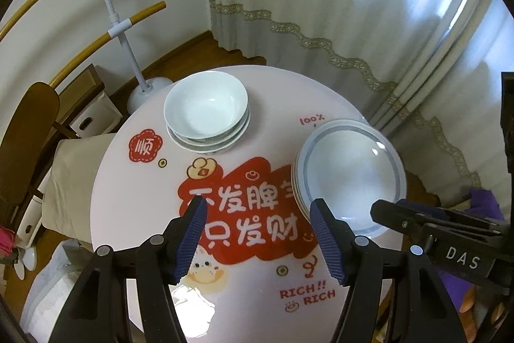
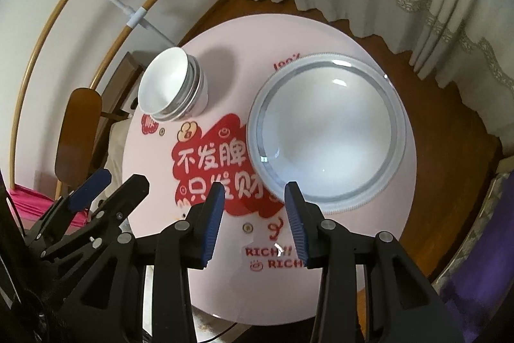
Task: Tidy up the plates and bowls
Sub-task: 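Withdraw both grippers up and move them toward the bowl stack, then lower both grippers and close them on the bowl stack rim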
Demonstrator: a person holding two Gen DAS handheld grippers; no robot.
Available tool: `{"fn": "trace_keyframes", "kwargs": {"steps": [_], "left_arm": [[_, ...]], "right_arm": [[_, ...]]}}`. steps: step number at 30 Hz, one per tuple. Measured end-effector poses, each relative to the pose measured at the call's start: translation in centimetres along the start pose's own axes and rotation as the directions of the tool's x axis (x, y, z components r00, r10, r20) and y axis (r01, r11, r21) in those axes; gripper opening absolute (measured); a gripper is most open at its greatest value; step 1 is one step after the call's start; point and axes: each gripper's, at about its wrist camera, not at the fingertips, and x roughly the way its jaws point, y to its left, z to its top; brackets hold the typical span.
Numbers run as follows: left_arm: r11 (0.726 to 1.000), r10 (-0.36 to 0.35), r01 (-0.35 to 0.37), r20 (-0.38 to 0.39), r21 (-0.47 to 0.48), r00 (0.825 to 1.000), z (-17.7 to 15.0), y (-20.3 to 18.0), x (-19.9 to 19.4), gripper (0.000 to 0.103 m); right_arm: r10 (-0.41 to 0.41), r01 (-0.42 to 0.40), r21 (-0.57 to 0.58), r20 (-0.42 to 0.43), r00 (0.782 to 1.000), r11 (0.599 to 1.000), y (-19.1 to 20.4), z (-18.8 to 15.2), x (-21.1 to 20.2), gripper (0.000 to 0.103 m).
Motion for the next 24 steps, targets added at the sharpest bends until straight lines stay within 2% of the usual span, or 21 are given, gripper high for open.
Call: {"fn": "trace_keyframes", "kwargs": {"steps": [9,14,18,20,24], "left_arm": [[0.999,0.026,-0.027,-0.025,-0.031,0.999,2.2,0.1,2.6,0.062],[0.999,0.040,-0.041,-0.034,-0.009,0.999,3.9,1.1,3.7,0.063],[1.000,0.030,-0.030,-0.024,0.005,0.999,5.4,2.8,4.6,0.065],[1.000,0.020,-0.020,-0.019,0.010,1.000,6.5,4.3,5.4,0.069],[1.000,-0.007,0.007,-0.026,0.012,1.000,8.2,7.5,7.3,0.069]], "right_arm": [[0.019,-0.019,0.000,-0.043,0.999,1.000,-0.5,2.5,2.1,0.040],[0.053,-0.052,0.028,-0.042,0.998,0.998,-0.2,4.0,2.7,0.042],[0.056,-0.055,0.053,-0.023,0.998,0.997,1.1,5.4,3.3,0.043],[0.054,-0.053,0.071,-0.015,0.998,0.996,1.9,6.1,3.8,0.045],[0.031,-0.032,0.109,0.015,0.999,0.994,4.0,7.4,5.1,0.047]]}}
